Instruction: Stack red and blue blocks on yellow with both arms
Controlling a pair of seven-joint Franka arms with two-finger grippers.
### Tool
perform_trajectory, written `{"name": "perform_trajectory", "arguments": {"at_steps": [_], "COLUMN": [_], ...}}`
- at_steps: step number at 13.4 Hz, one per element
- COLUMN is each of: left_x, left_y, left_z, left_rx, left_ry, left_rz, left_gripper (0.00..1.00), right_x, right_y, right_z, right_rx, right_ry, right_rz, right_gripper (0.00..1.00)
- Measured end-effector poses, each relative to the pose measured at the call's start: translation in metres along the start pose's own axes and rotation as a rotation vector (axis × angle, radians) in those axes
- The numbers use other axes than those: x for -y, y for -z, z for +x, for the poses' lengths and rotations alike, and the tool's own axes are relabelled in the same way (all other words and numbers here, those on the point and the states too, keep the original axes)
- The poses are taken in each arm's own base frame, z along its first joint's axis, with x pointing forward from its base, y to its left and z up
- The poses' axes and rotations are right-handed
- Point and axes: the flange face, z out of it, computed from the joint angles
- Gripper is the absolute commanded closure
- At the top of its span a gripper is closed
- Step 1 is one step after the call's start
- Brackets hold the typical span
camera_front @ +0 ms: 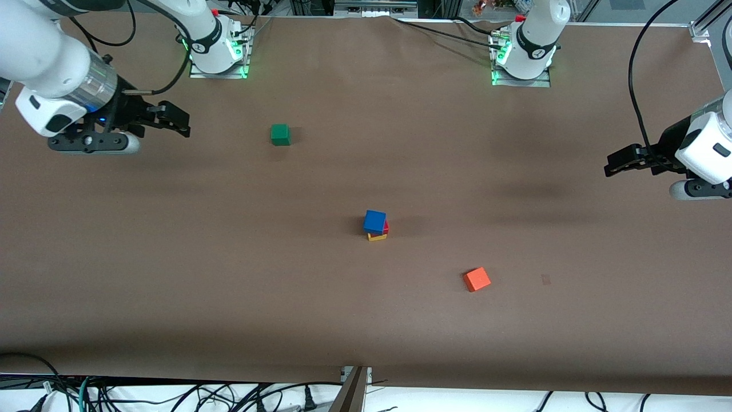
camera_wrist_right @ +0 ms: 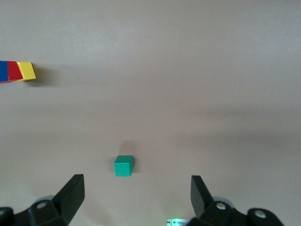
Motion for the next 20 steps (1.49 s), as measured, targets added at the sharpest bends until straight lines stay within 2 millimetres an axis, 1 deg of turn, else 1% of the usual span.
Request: {"name": "perform_trajectory", "arguments": {"at_steps": [2,5,7,13,17,20], "left_x": [-0.001,-0.002,-0.002,-0.002,-0.002,-0.002], "left_y": [0.0,0.0,0.0,0.0,-0.002,0.0], "left_z": [0.0,0.0,0.0,0.0,0.001,0.002], "left_rx": [0.0,0.0,0.0,0.0,0.003,-0.005], "left_ry": [-0.001,-0.003,-0.003,-0.003,-0.003,-0.004], "left_rz": [0.0,0.0,0.0,0.0,0.0,-0.001], "left_gripper": [0.0,0.0,0.0,0.0,0.0,0.0], "right_x": [-0.016,-0.032,-0.039,-0.034,-0.036,-0.032], "right_y": [0.002,0.003,0.004,0.004,0.008,0.012], "right_z": [0.004,0.007,0.008,0.008,0.009,0.009], "right_rx": [-0.006,-0.009,-0.009,-0.017,-0.032,-0.045], "right_ry": [0.005,0.02,0.038,0.056,0.072,0.083], "right_rz": [0.002,0.003,0.003,-0.028,-0.056,-0.064], "right_gripper": [0.0,0.0,0.0,0.0,0.0,0.0]}}
